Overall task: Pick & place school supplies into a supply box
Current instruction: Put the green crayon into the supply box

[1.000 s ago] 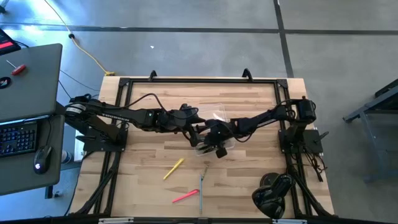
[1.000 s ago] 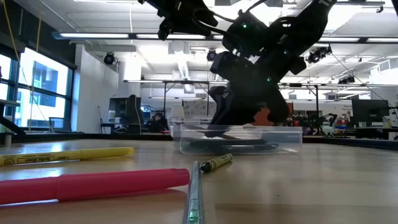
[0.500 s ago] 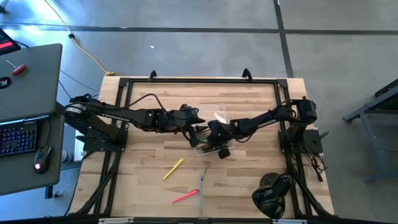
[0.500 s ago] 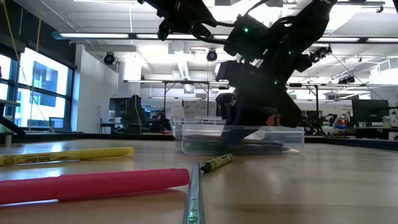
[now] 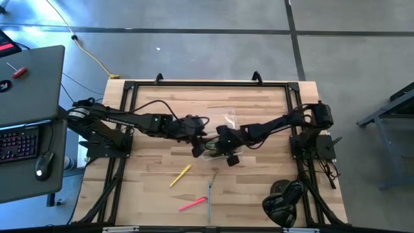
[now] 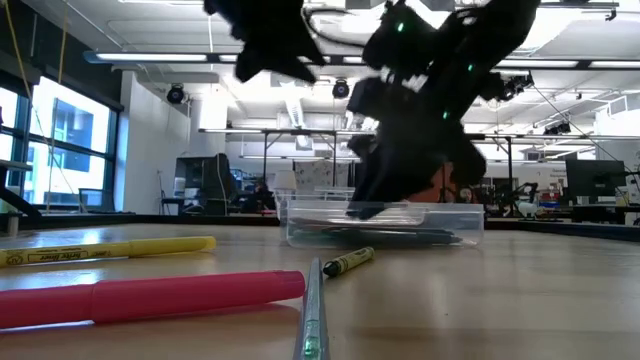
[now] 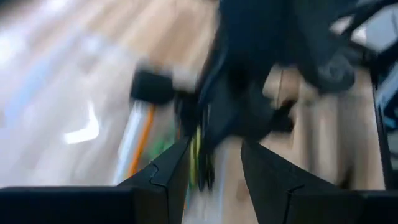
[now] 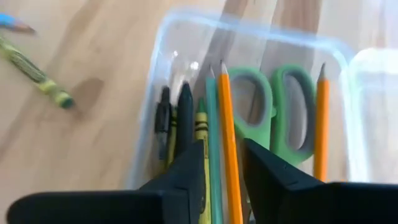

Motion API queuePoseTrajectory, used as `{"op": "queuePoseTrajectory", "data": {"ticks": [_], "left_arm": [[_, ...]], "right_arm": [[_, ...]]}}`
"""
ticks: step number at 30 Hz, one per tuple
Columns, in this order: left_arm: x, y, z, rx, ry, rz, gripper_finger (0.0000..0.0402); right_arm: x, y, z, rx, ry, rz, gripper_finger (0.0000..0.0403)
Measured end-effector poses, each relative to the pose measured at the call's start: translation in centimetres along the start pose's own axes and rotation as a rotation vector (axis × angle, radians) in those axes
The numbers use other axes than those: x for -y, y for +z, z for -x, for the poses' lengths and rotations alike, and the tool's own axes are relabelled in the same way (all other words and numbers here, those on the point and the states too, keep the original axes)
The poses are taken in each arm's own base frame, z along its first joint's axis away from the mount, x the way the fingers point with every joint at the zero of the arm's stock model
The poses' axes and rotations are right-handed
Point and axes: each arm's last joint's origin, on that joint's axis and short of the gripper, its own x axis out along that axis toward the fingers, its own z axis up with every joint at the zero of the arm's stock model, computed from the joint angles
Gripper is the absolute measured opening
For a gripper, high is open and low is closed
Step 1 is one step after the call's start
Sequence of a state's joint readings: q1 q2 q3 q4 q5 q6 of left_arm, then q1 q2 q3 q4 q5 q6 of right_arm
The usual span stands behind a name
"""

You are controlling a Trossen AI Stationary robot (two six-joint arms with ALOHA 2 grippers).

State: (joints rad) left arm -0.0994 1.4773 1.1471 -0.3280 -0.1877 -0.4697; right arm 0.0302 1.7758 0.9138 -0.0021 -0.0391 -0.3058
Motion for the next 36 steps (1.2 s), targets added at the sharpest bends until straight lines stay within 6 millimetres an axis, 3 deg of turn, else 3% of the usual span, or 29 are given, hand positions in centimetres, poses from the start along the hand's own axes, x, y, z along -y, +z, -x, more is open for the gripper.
{"op": "queuePoseTrajectory", "data": {"ticks": [9, 17, 25, 29, 36], "left_arm": [[-0.2, -3.1, 0.6, -0.296, 0.082, 0.182, 0.0177], [1.1, -3.9, 0.2, -0.314, 0.056, 0.146, 0.0177], [1.4, -4.3, -1.1, -0.312, 0.049, 0.133, 0.0177], [3.1, -5.8, -0.5, -0.362, 0.033, 0.105, 0.0177], [7.3, -8.5, 1.6, -0.197, 0.116, 0.094, 0.0177]], "right_arm": [[-1.2, 2.7, 5.0, 0.110, -0.040, 0.026, 0.0095], [-2.1, 4.0, 8.3, 0.207, -0.029, 0.009, 0.0094], [-4.0, 3.7, 9.0, 0.149, 0.090, -0.074, 0.0095], [-5.4, 3.7, 9.1, 0.130, 0.150, -0.074, 0.0094], [-8.9, 4.4, 7.7, 0.195, 0.226, 0.115, 0.0094]]}}
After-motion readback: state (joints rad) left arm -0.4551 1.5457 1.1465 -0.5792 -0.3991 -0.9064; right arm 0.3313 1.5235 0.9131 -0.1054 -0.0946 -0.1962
